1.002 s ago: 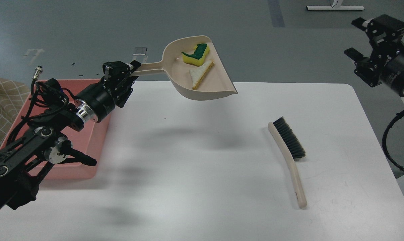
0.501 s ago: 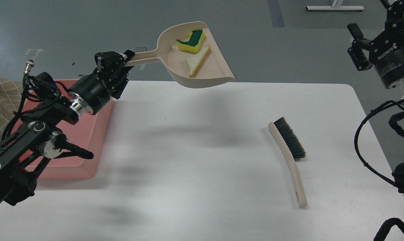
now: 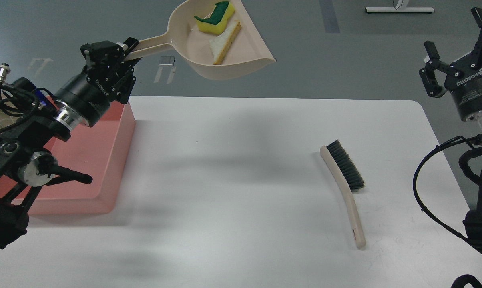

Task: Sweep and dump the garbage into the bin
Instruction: 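Lift the loaded dustpan with the left gripper over the pink bin, then tip the dustpan with the left gripper to dump contents into bin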

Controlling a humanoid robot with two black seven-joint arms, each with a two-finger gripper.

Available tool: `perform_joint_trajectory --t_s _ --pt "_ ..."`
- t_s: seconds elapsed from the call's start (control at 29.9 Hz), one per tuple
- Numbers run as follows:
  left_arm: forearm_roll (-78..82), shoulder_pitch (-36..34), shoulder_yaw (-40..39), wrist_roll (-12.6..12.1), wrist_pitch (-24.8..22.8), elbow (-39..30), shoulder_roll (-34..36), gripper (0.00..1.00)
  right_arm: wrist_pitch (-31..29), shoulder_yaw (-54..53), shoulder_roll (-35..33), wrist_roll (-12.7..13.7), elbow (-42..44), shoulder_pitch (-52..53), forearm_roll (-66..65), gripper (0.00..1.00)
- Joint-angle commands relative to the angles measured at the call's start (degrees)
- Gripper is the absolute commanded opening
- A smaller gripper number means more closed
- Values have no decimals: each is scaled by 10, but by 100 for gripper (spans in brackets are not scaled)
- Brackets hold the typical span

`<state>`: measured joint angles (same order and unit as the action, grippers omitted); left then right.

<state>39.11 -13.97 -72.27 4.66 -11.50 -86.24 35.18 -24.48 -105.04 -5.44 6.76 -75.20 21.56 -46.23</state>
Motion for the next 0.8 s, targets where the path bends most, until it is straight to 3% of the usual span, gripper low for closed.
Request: perform_joint_trajectory --t_s 0.0,0.3,0.5,0.77 --pt "-17 34 -52 -2 -29 0 6 0 -1 0 -1 0 0 -5 0 88" --pt "-32 138 -135 -2 -66 3 52 0 -4 1 -1 0 1 -8 0 90" --pt "-28 240 -240 -3 -99 7 63 0 -4 0 -4 0 0 -25 0 91" --pt "-25 340 -363 1 -164 73 64 0 -4 -3 -10 0 -1 -34 0 91"
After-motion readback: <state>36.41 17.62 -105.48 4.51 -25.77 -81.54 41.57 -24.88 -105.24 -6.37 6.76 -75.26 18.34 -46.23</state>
